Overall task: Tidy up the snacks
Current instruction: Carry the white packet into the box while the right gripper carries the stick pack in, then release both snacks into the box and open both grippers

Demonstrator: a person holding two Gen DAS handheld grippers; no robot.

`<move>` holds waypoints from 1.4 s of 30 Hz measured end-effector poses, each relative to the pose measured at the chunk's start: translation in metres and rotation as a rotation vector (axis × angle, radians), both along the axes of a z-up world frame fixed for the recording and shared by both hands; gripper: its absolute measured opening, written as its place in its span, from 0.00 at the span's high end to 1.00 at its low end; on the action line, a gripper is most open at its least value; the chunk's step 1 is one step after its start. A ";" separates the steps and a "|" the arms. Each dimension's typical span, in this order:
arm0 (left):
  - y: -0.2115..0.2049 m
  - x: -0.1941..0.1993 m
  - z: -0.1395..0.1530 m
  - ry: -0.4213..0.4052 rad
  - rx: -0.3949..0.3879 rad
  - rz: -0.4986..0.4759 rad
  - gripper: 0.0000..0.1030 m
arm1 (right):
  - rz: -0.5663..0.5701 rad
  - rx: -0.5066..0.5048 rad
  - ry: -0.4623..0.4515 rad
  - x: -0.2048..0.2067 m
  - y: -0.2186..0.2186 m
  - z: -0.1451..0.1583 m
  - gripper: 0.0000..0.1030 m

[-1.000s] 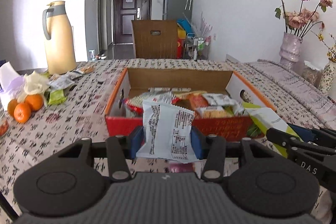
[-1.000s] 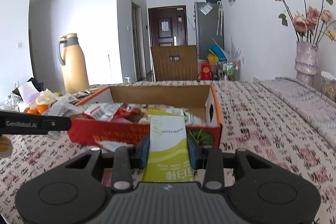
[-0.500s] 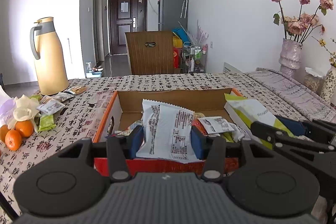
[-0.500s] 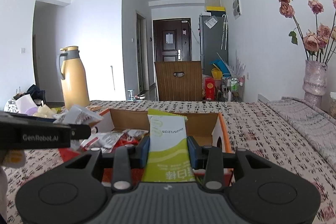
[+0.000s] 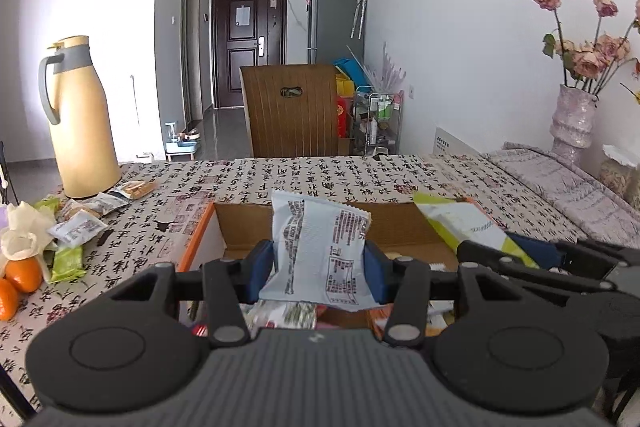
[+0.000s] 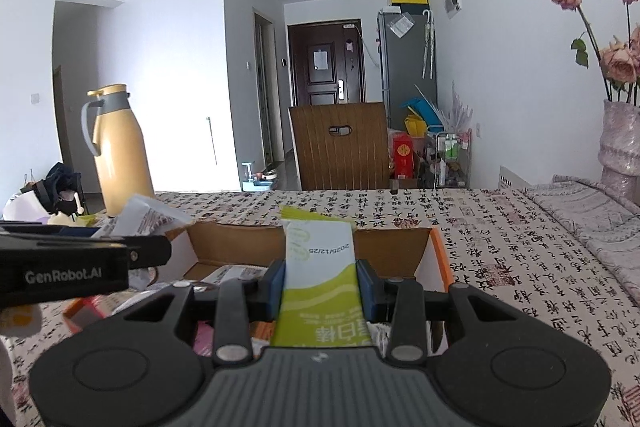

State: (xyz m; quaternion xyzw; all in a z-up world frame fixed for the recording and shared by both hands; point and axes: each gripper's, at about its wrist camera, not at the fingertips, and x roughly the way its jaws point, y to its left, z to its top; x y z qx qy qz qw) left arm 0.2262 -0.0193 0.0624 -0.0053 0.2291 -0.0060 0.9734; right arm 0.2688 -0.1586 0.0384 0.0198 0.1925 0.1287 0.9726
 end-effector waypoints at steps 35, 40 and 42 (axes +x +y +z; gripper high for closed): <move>0.033 0.022 -0.024 -0.055 -0.117 0.078 0.00 | -0.118 0.025 0.058 0.032 -0.012 -0.032 0.00; 0.031 0.020 -0.020 -0.062 -0.102 0.083 0.00 | -0.122 0.033 0.058 0.031 -0.013 -0.031 0.00; 0.028 0.016 -0.016 -0.071 -0.096 0.086 0.00 | -0.127 0.038 0.056 0.032 -0.014 -0.031 0.00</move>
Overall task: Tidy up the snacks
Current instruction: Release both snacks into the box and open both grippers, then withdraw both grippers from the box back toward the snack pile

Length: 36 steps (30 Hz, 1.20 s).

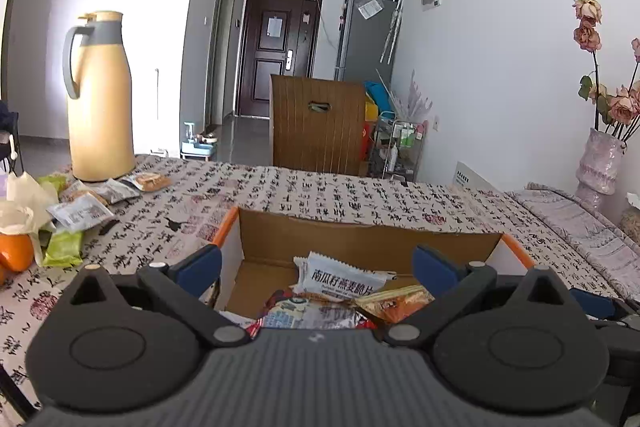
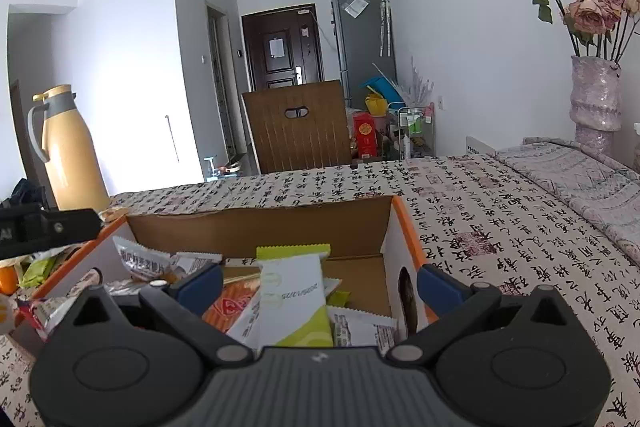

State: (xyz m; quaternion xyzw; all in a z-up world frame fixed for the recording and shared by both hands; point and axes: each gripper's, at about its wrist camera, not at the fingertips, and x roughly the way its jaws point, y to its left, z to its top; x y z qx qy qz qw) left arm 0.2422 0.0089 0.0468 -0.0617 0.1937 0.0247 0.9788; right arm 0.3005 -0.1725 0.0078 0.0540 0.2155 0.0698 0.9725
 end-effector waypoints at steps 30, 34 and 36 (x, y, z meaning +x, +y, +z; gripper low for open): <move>0.058 -0.116 0.000 0.081 0.011 0.013 0.00 | 0.177 -0.046 0.059 -0.116 0.046 0.012 0.00; 0.067 -0.129 -0.011 0.110 0.010 0.022 0.00 | 0.194 -0.039 0.090 -0.134 0.055 0.003 0.00; 0.069 -0.136 -0.016 0.119 0.012 0.023 0.00 | 0.199 -0.037 0.107 -0.140 0.060 -0.002 0.00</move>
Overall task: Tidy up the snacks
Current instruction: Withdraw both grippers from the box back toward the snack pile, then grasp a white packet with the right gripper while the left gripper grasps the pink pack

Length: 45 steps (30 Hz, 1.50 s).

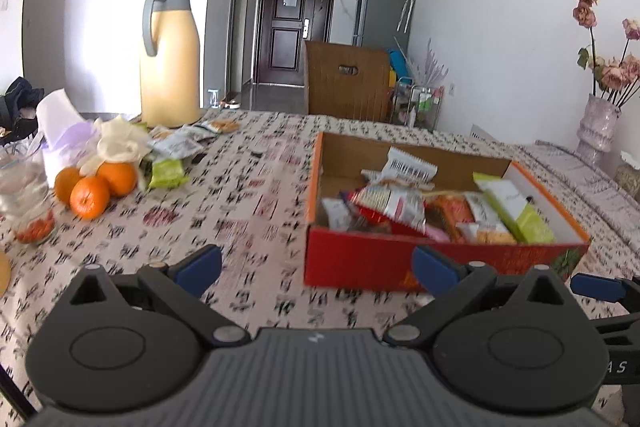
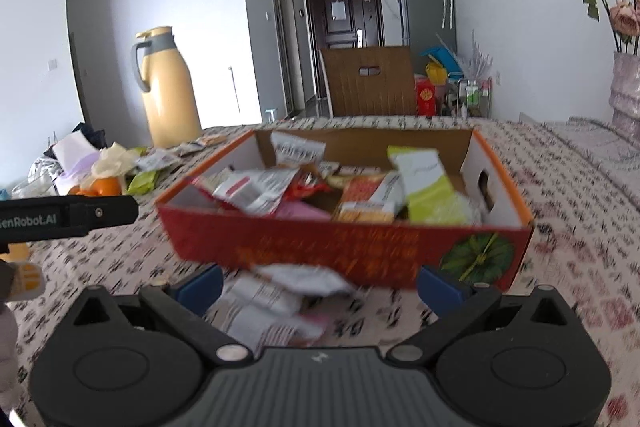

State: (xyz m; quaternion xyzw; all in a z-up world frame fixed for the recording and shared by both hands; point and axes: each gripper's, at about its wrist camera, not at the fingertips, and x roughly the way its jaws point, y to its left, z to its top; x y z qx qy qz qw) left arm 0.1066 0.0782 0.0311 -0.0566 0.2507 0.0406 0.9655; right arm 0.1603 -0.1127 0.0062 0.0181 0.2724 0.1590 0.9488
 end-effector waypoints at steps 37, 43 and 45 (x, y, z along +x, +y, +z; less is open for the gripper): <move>-0.024 -0.013 -0.030 0.098 -0.025 -0.090 0.00 | -0.066 0.077 0.057 -0.022 -0.013 -0.020 0.59; -0.044 -0.004 -0.034 0.140 -0.012 -0.130 0.00 | -0.140 0.094 0.040 -0.021 -0.044 -0.021 0.59; -0.051 0.000 -0.035 0.157 -0.013 -0.139 0.00 | -0.165 0.100 0.039 -0.020 -0.054 -0.022 0.59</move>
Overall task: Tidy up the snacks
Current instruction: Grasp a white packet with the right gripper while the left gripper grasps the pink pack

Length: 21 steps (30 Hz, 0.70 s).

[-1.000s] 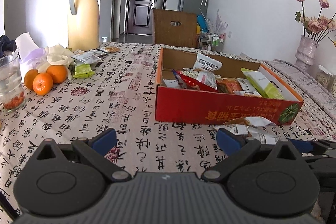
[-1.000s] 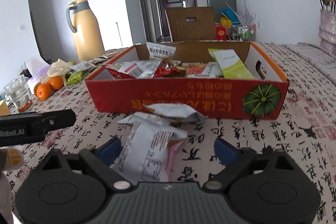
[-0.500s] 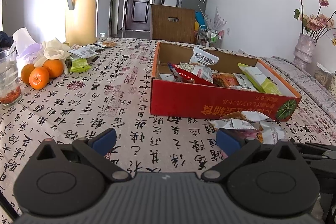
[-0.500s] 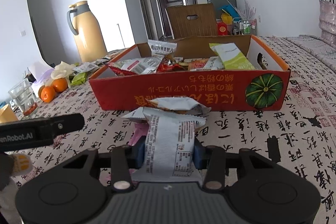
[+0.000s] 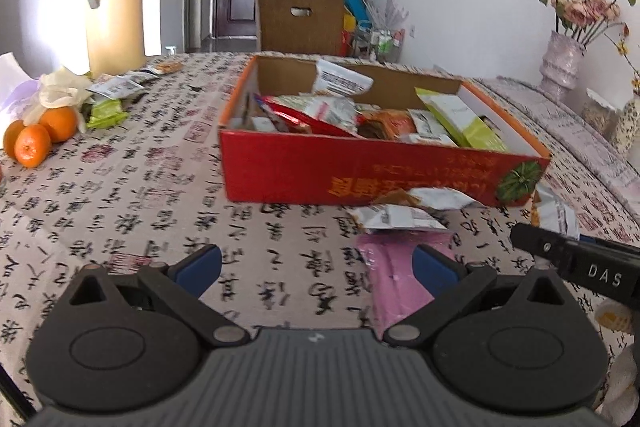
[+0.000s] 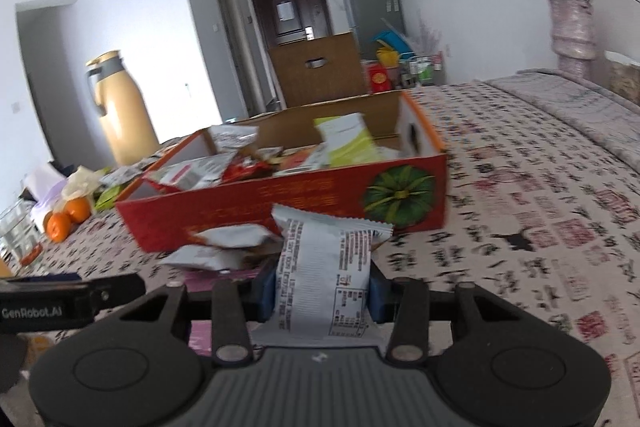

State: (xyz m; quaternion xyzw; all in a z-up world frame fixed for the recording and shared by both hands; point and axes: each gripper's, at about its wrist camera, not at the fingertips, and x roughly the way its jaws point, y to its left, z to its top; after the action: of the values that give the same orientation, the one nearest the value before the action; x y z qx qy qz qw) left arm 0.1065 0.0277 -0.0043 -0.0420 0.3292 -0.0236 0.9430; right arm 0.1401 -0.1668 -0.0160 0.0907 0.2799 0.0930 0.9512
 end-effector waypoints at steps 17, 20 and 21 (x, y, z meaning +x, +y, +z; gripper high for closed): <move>-0.064 0.028 -0.017 0.150 0.061 -0.032 0.00 | -0.079 0.048 0.012 0.001 -0.045 -0.011 0.59; -0.069 0.032 -0.020 0.161 0.071 -0.011 0.00 | -0.075 0.053 0.014 0.002 -0.046 -0.013 0.59; -0.071 0.033 -0.020 0.163 0.079 -0.009 0.01 | -0.073 0.056 0.014 0.002 -0.047 -0.013 0.59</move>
State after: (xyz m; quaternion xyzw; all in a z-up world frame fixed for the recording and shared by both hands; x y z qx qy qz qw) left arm 0.1392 -0.0436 -0.0246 -0.0049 0.4057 -0.0114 0.9139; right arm 0.1420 -0.2135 -0.0289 0.1279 0.2805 0.0654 0.9490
